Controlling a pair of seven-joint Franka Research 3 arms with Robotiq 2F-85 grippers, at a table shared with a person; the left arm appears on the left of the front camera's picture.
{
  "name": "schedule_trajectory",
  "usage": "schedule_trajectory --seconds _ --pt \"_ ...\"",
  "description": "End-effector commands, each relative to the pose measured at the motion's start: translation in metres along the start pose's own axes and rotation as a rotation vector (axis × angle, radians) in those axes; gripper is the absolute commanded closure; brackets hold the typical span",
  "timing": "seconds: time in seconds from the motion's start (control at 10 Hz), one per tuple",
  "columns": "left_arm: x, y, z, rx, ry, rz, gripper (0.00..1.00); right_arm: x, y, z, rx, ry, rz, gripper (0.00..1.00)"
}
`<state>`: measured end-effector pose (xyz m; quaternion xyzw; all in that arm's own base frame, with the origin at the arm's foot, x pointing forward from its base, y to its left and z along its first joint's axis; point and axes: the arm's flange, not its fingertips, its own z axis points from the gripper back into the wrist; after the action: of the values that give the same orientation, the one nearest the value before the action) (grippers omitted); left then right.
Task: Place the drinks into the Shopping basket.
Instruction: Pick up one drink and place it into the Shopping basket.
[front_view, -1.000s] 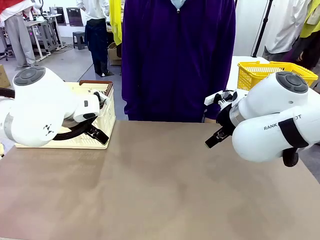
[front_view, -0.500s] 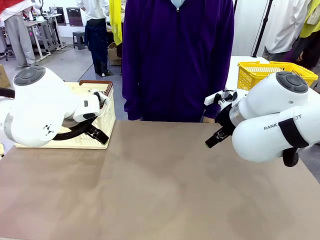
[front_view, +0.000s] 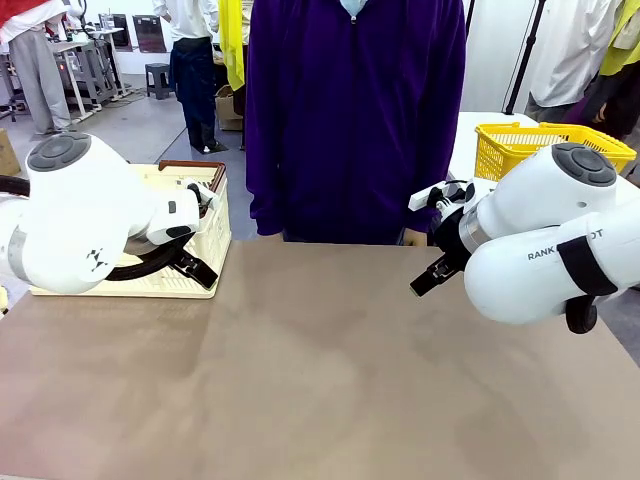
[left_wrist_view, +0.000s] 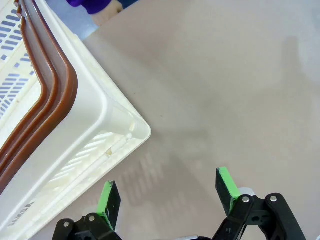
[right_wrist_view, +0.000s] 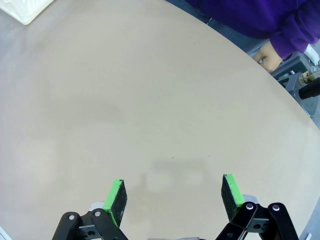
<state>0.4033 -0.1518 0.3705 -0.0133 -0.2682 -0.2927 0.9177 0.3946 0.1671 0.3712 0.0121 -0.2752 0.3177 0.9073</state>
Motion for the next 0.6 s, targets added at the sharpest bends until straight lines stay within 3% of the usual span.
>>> schedule_trajectory --seconds 0.0,0.5 --pt "0.0 0.0 0.0001 0.0 0.0 0.0 0.0 0.0 0.0 0.0 0.0 0.0 -0.001 0.0" --pt "0.0 0.0 0.0001 0.0 0.0 0.0 0.0 0.0 0.0 0.0 0.0 0.0 -0.001 0.0"
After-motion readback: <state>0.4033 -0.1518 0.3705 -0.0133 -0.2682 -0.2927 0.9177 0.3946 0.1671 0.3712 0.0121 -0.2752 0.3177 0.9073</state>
